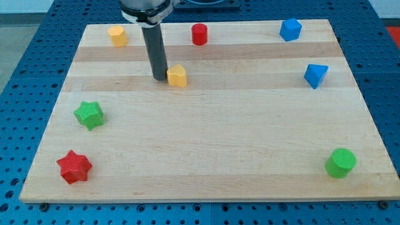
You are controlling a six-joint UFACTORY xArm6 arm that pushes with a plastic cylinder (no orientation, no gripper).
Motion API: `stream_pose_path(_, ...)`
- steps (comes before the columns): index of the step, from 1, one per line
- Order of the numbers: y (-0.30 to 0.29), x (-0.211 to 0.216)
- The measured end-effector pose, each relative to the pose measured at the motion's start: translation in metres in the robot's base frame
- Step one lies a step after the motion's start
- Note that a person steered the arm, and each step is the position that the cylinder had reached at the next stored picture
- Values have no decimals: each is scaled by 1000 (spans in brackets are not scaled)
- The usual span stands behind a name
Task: Move your arm towards the green star
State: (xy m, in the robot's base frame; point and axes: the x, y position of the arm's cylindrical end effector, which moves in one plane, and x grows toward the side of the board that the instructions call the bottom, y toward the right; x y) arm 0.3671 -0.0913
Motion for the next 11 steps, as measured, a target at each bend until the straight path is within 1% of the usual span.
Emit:
stream_pose_path(2,38,2)
stream_pose_path(3,48,15)
stream_pose_path(7,29,28)
stream_pose_path(8,42,34)
stream_pose_path(10,45,34)
stream_pose_path(11,65,34)
